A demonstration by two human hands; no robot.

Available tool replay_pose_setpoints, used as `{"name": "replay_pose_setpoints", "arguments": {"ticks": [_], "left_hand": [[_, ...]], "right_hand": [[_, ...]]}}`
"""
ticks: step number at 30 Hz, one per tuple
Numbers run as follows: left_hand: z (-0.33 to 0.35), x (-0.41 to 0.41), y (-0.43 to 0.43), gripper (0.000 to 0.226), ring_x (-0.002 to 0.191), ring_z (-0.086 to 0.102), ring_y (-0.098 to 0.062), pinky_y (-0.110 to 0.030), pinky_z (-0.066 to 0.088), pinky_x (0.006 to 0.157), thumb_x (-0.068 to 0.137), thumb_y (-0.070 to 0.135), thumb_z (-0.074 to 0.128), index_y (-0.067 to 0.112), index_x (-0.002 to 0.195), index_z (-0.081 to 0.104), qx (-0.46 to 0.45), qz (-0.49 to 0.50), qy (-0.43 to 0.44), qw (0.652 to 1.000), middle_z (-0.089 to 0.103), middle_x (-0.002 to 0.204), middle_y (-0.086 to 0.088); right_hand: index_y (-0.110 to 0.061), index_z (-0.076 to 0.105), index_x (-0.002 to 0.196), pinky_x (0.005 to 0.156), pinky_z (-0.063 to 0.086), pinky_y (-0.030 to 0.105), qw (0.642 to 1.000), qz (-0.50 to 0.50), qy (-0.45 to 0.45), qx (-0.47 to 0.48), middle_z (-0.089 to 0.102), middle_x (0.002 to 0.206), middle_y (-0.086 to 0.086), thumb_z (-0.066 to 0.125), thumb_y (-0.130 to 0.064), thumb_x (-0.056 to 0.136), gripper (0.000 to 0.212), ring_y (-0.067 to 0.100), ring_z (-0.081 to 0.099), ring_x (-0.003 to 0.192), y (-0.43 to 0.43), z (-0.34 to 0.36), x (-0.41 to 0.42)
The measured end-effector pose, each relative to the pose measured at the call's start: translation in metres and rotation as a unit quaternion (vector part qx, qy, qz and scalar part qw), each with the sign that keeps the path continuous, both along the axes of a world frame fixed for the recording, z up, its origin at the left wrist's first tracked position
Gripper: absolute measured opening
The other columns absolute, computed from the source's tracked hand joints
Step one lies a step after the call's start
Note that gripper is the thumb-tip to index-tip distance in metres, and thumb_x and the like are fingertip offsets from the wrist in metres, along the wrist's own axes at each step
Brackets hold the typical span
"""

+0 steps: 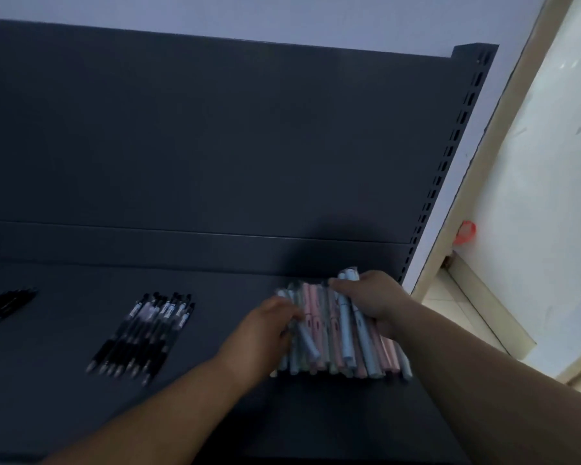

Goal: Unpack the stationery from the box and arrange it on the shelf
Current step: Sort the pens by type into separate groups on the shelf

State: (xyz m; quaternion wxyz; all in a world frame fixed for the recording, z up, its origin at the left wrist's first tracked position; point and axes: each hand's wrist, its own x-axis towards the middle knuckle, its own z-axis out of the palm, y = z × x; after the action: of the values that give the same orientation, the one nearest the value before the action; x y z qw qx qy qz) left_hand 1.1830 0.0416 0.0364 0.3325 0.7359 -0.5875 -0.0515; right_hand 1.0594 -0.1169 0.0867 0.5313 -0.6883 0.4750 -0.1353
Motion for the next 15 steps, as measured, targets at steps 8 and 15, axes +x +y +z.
{"name": "replay_pose_setpoints", "arguments": {"ticks": [8,15], "left_hand": [[-0.010,-0.019,-0.003,0.017,0.108,0.043,0.008,0.010,0.018,0.084,0.095,0.015,0.053,0.021,0.108,0.062,0.010,0.121,0.141,0.983,0.042,0.116,0.018],[-0.016,-0.016,-0.014,0.034,0.126,0.036,-0.001,0.011,0.011,0.087,0.090,0.018,0.062,0.025,0.121,0.051,0.049,0.131,0.134,0.981,0.032,0.132,0.014]], "right_hand": [[-0.005,0.060,0.092,0.067,0.056,0.037,0.992,0.079,0.041,-0.088,0.072,0.066,0.009,0.068,-0.023,0.084,0.021,0.022,0.067,0.061,-0.005,-0.001,0.008],[0.008,0.063,0.101,0.059,0.057,0.041,0.997,0.045,-0.050,0.047,0.071,0.078,0.019,0.063,-0.018,0.089,0.029,0.026,0.066,0.062,-0.015,-0.008,0.000]]}}
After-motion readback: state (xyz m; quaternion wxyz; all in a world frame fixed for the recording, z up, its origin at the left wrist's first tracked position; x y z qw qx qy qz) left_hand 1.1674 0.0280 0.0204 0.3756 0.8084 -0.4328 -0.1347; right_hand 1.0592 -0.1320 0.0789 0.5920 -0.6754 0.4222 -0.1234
